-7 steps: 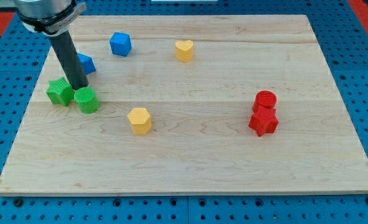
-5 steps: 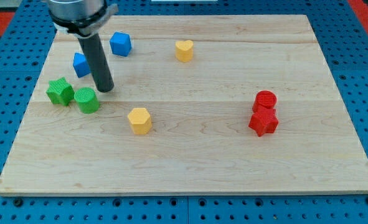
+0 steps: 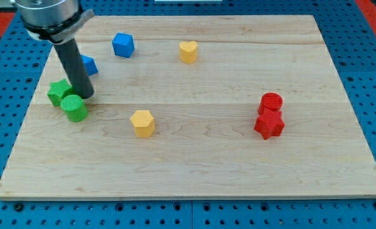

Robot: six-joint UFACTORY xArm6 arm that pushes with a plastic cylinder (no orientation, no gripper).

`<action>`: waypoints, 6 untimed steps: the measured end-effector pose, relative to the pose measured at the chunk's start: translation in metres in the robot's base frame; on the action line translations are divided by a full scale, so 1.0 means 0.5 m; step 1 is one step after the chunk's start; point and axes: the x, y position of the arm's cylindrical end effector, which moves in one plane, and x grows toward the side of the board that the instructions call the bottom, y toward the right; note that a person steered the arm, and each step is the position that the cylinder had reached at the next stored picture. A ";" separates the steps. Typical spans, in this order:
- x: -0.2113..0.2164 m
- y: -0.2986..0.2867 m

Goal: Place the green star to the left center of the board

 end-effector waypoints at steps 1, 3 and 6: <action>0.000 -0.058; 0.079 -0.014; 0.089 -0.206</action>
